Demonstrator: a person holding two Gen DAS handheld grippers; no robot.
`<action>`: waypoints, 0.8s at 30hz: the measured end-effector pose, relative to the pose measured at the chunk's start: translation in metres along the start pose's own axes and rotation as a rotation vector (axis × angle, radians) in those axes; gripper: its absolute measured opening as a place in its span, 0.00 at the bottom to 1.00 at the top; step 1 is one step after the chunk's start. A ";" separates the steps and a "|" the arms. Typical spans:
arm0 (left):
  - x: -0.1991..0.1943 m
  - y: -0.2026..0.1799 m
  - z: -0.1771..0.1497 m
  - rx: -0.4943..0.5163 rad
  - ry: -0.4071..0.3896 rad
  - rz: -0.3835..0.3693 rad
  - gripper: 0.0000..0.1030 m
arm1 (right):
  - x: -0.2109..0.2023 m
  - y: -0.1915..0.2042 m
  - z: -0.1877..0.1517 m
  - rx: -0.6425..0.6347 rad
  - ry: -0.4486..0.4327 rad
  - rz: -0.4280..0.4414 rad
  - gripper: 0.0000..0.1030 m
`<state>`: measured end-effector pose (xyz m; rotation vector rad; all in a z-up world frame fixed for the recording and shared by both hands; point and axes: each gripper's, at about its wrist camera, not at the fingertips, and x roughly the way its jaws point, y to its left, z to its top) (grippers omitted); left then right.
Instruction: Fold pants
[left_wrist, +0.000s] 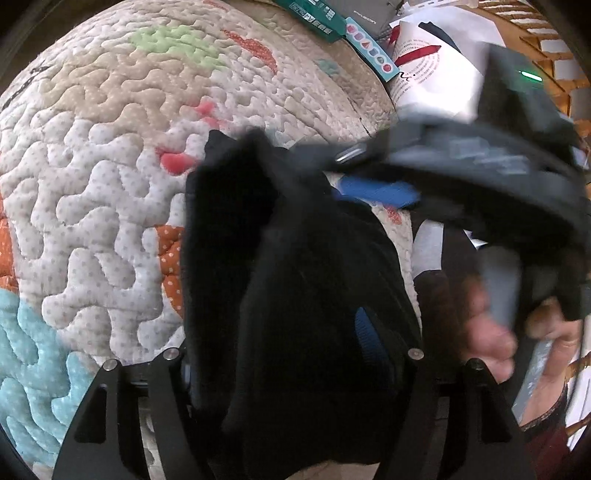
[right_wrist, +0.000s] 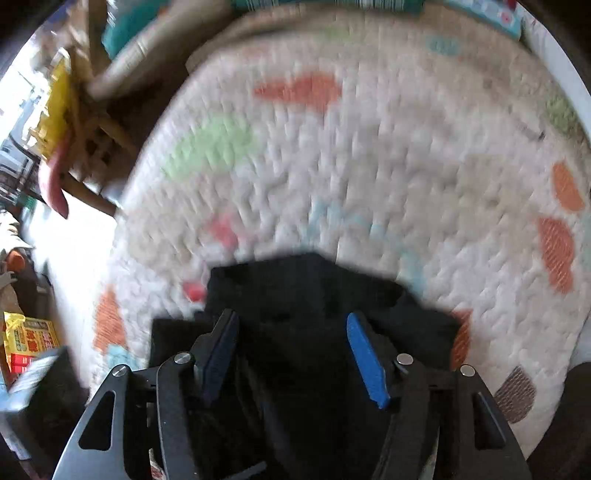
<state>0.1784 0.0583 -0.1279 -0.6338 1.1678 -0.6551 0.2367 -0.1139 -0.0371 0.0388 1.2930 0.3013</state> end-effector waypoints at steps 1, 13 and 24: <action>0.000 0.000 -0.001 0.001 -0.005 0.001 0.67 | -0.011 0.000 0.000 -0.016 -0.034 0.003 0.64; 0.001 -0.010 -0.009 0.072 -0.034 0.034 0.75 | 0.016 0.033 -0.012 -0.162 0.081 -0.130 0.79; 0.005 -0.010 -0.003 0.080 0.007 -0.036 0.93 | -0.045 -0.080 -0.103 0.179 -0.088 0.089 0.80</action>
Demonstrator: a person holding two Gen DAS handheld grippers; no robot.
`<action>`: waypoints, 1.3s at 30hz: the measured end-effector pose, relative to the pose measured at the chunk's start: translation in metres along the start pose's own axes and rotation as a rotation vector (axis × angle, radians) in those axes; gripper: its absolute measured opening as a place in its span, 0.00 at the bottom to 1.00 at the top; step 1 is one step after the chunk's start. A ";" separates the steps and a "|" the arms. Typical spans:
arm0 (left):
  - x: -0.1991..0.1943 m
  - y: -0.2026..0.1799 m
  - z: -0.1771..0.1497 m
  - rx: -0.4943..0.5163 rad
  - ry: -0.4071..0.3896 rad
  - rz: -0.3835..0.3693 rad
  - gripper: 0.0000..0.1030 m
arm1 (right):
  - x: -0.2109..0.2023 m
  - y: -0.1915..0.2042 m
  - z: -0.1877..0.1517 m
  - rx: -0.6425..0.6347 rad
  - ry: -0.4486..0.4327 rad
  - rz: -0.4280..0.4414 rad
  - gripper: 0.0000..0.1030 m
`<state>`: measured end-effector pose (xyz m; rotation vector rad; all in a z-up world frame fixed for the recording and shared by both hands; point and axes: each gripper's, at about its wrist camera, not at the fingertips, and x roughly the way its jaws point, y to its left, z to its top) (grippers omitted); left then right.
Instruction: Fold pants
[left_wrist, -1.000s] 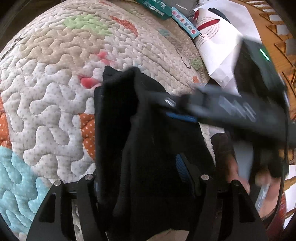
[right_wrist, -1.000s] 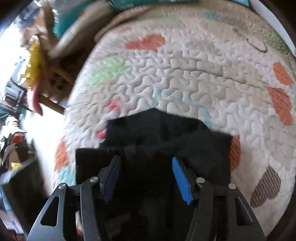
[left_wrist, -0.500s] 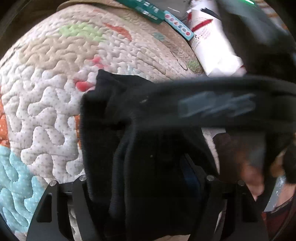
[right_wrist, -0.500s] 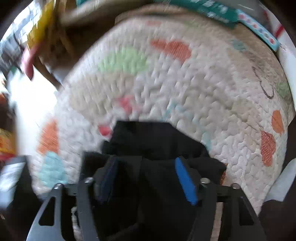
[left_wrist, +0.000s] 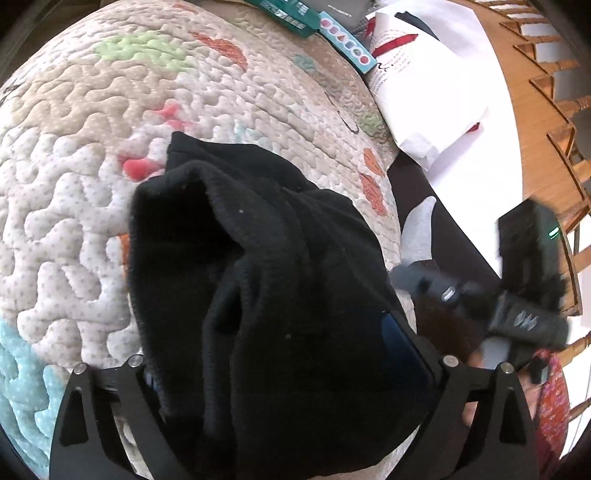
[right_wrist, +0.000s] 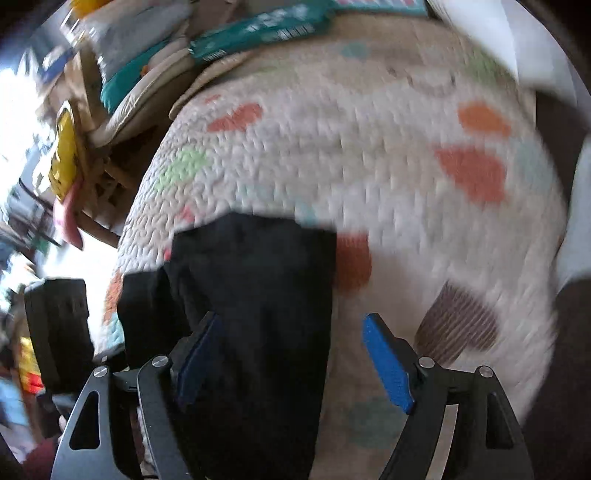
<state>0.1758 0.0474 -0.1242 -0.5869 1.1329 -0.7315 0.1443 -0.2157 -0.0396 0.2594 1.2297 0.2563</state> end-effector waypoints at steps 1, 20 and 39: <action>0.000 0.000 0.000 0.008 0.009 0.000 0.93 | 0.005 -0.007 -0.007 0.040 0.012 0.040 0.79; -0.012 -0.035 0.038 0.043 -0.029 0.053 0.29 | -0.010 0.016 0.000 0.039 -0.091 0.158 0.35; 0.063 -0.062 0.121 0.141 -0.015 0.293 0.29 | 0.013 -0.017 0.093 0.017 -0.145 0.032 0.34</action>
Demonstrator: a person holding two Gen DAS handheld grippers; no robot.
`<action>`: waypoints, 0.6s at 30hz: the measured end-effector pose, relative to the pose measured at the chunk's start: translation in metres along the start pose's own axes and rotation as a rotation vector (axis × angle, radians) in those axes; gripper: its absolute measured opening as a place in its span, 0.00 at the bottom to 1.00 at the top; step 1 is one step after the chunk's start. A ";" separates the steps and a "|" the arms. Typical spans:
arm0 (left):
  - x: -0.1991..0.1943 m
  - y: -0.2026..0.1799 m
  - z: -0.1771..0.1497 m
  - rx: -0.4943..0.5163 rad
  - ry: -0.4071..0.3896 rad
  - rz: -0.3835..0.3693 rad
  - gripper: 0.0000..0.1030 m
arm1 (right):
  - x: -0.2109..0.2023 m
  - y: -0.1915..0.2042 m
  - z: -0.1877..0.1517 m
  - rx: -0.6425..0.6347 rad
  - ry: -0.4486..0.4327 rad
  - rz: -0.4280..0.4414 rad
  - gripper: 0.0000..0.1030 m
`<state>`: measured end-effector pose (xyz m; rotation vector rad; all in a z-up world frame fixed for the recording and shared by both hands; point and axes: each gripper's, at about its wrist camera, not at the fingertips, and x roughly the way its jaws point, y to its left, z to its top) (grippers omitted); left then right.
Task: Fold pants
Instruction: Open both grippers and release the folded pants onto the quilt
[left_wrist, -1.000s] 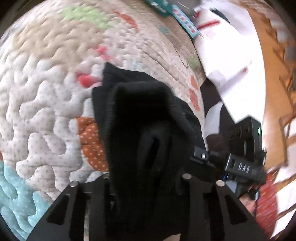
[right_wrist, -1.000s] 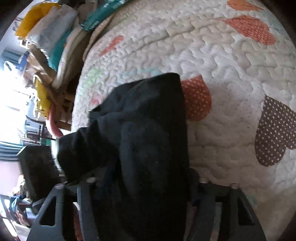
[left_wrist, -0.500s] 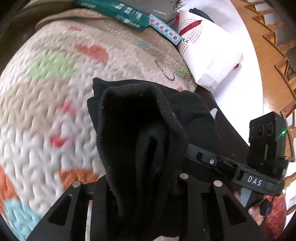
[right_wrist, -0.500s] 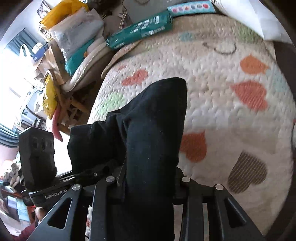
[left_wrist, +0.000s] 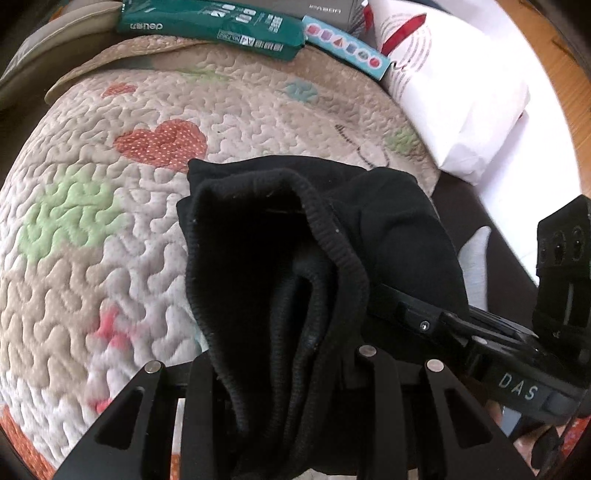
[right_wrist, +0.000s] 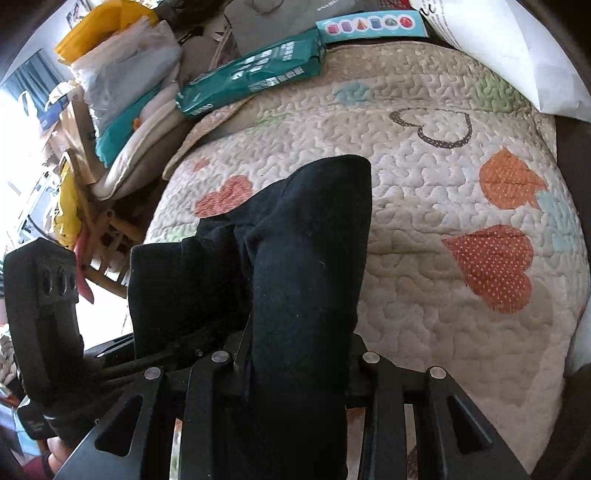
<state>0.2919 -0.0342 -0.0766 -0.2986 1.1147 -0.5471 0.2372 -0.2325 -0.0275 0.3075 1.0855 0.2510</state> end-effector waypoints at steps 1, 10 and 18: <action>0.005 -0.001 0.001 0.004 0.006 0.013 0.29 | 0.004 -0.003 0.001 0.011 0.002 -0.001 0.34; 0.029 0.000 0.004 0.005 0.044 0.086 0.33 | 0.032 -0.023 0.000 0.059 0.036 -0.012 0.35; 0.026 0.012 0.005 -0.087 0.049 0.058 0.53 | 0.032 -0.045 -0.007 0.186 0.030 0.039 0.54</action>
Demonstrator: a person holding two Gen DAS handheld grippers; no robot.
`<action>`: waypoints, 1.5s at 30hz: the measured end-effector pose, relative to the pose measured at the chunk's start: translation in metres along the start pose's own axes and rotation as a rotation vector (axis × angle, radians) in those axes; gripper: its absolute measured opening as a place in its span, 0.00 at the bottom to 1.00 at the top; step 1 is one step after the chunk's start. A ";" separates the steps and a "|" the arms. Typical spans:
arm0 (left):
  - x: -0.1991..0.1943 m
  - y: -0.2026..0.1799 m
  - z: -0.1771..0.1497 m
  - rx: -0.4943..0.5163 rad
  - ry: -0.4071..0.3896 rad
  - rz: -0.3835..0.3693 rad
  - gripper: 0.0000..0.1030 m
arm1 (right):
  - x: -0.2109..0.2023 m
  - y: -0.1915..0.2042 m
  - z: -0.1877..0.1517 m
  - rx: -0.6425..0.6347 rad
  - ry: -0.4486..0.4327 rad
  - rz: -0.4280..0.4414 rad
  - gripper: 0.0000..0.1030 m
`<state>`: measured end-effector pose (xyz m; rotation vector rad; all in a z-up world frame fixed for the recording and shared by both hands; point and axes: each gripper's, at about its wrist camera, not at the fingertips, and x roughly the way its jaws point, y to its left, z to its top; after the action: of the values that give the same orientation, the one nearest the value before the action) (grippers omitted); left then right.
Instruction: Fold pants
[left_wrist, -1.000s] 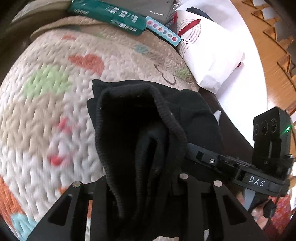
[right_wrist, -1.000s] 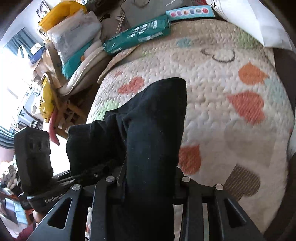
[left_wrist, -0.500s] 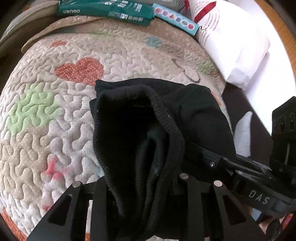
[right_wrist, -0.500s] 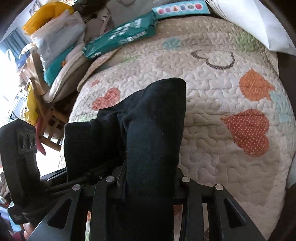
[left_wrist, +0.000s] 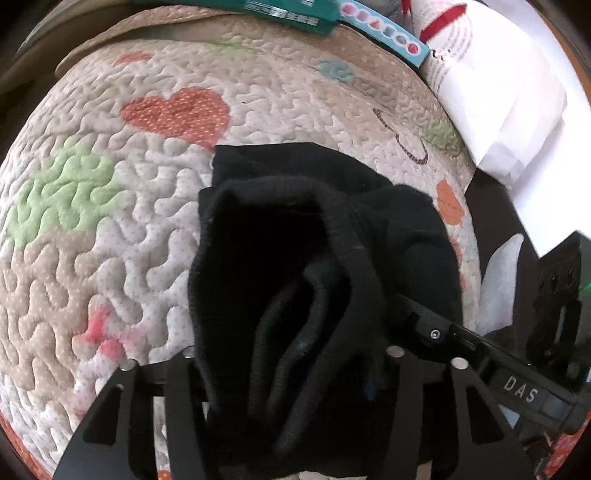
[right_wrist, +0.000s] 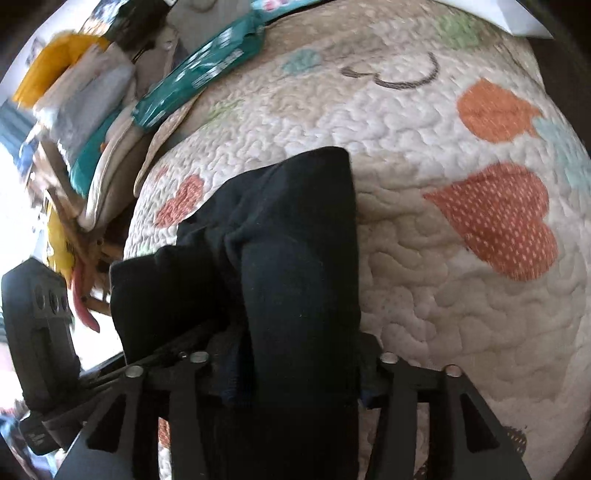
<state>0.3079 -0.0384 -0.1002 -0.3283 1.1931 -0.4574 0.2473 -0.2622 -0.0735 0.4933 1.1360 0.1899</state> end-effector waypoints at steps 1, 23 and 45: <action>-0.004 0.001 -0.001 -0.005 -0.003 -0.007 0.53 | -0.003 0.000 0.000 0.005 -0.009 0.001 0.55; -0.171 -0.023 -0.136 0.134 -0.285 0.405 0.71 | -0.151 0.028 -0.128 0.048 -0.168 -0.001 0.72; -0.203 -0.056 -0.210 0.182 -0.352 0.542 0.73 | -0.161 0.037 -0.194 -0.099 -0.336 -0.153 0.73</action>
<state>0.0411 0.0148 0.0196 0.0769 0.8412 -0.0279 0.0084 -0.2379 0.0119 0.3334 0.8268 0.0270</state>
